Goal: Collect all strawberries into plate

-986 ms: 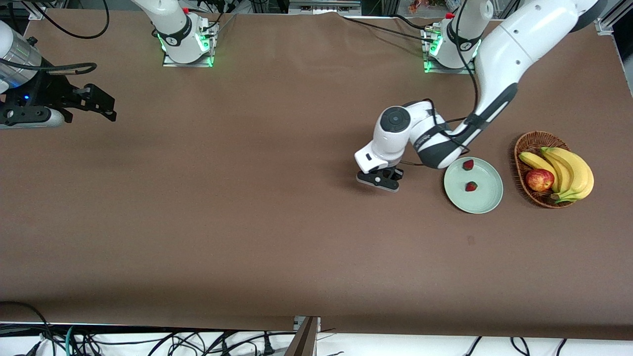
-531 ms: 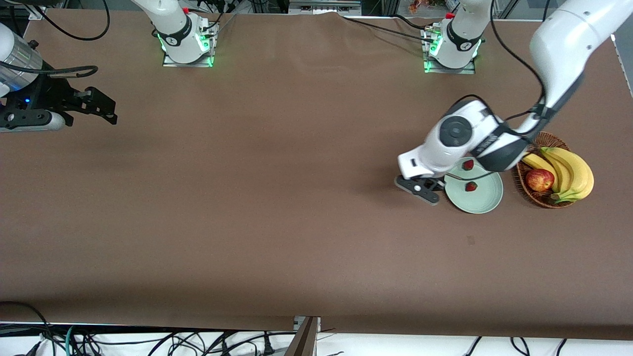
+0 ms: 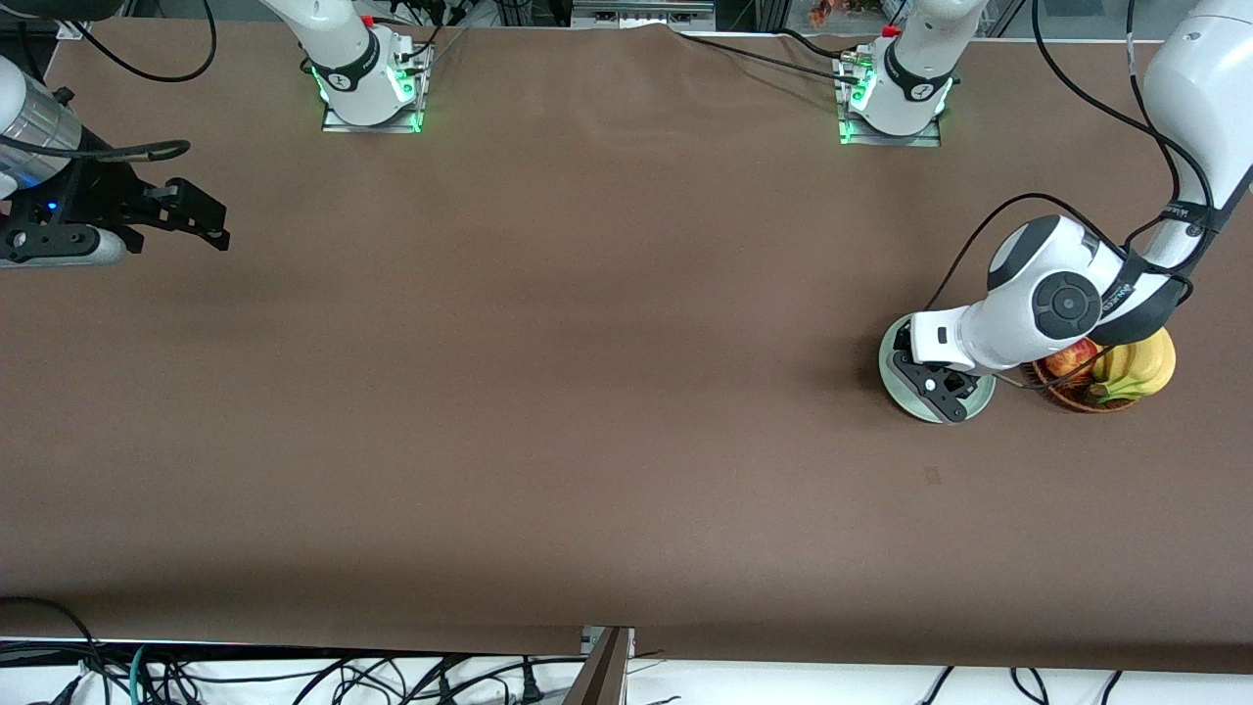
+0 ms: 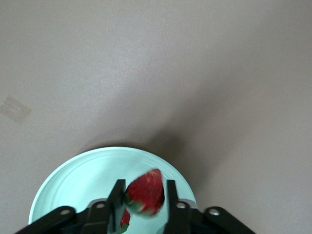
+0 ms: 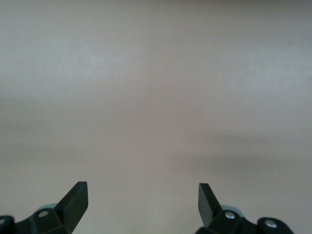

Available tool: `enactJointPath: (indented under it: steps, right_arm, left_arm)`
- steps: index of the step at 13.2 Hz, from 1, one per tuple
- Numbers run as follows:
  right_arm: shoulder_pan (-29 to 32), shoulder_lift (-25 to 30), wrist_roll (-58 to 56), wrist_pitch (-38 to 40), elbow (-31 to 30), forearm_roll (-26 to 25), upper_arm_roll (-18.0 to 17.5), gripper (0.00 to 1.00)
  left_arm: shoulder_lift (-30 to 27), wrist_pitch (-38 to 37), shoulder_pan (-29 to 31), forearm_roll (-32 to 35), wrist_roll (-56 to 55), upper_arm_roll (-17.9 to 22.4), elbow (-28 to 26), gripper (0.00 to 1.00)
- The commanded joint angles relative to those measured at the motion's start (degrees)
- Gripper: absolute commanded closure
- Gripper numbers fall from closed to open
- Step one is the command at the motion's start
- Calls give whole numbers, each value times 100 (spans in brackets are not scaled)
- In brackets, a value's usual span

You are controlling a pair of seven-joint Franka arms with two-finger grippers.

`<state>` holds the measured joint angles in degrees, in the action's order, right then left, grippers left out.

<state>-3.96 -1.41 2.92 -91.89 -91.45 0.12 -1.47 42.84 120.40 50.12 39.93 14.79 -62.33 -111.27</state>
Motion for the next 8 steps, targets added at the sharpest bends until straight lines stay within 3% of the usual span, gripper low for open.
enactJointPath:
  steps: [1, 6, 8]
  right_arm:
    - [19, -26, -38, 22, 119, -12, -82, 0]
    - [36, -35, -64, 74, 110, 6, -56, 0]
    - [45, -44, -116, 83, 110, 6, -47, 0]
  left_arm:
    - [-30, -61, 6, -256, 182, -104, -44, 0]
    - [-83, -87, 32, -459, 156, -138, -26, 0]
    - [-144, -419, 303, -740, 147, -497, 105, 0]
